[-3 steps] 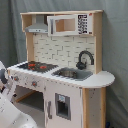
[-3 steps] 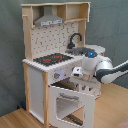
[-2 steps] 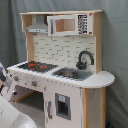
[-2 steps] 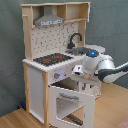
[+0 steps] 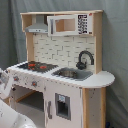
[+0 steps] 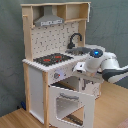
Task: Play with the kitchen
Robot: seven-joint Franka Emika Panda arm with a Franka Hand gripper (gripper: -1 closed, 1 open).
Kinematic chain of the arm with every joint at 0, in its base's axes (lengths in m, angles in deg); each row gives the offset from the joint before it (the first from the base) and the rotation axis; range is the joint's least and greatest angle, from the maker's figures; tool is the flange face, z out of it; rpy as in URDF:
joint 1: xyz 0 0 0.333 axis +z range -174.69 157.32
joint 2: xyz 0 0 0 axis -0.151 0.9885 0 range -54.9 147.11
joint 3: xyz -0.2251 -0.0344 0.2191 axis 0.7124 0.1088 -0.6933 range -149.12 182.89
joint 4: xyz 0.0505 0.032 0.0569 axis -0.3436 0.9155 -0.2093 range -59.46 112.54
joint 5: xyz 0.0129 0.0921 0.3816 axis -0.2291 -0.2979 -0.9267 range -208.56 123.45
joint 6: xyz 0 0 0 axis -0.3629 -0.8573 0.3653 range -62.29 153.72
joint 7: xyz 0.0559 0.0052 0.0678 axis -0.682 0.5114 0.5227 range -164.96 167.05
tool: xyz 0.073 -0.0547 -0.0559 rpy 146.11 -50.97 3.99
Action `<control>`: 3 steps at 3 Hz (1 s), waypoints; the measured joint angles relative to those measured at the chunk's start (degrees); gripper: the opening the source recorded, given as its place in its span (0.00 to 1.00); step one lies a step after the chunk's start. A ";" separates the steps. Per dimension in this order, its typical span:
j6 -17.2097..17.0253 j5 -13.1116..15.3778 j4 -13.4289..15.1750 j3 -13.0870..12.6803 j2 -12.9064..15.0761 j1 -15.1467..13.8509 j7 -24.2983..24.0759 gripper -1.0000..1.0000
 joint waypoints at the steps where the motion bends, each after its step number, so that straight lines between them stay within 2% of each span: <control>1: -2.58 3.40 -0.99 1.78 -1.74 2.52 -1.70 1.00; 2: -6.22 7.82 -2.95 3.46 -4.48 5.11 -3.54 1.00; 3: -9.57 11.88 -5.20 4.04 -7.52 6.53 -4.76 1.00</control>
